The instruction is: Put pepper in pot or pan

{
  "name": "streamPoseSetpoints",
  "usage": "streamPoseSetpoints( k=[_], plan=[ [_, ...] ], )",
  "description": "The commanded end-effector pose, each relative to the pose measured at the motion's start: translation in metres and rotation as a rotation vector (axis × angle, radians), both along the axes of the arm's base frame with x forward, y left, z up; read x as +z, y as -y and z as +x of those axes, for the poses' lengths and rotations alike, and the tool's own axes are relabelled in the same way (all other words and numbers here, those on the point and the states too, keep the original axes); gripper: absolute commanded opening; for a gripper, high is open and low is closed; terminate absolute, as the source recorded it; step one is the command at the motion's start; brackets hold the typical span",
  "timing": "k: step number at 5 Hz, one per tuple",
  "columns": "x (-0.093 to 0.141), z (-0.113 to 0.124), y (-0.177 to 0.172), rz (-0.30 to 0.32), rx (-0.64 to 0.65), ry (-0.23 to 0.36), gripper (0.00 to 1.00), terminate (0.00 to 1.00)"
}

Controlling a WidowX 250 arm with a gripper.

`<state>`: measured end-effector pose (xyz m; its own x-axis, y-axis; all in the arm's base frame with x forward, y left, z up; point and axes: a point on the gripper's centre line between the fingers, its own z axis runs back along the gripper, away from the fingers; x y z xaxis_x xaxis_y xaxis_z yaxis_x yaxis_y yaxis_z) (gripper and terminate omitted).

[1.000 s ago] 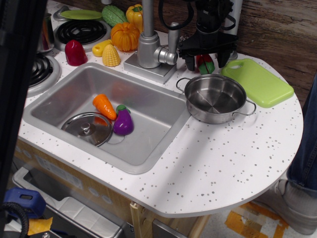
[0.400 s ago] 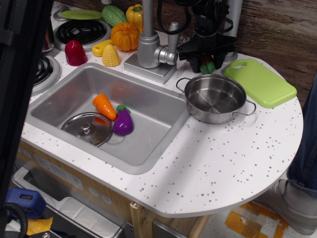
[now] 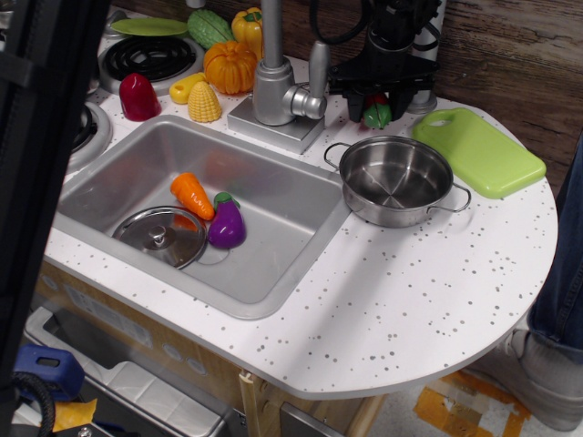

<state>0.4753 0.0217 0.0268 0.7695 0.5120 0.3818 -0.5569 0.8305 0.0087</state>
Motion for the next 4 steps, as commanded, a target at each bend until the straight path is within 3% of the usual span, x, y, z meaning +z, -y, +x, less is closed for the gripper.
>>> streamPoseSetpoints(
  k=[1,3,4],
  plan=[
    [0.08,-0.009,0.016,0.017,0.072,0.122,0.0,0.0],
    [0.081,-0.054,0.034,-0.003,0.18,0.109,0.0,0.0],
    [0.072,-0.071,0.041,-0.046,0.219,0.115,0.0,0.0]
  ],
)
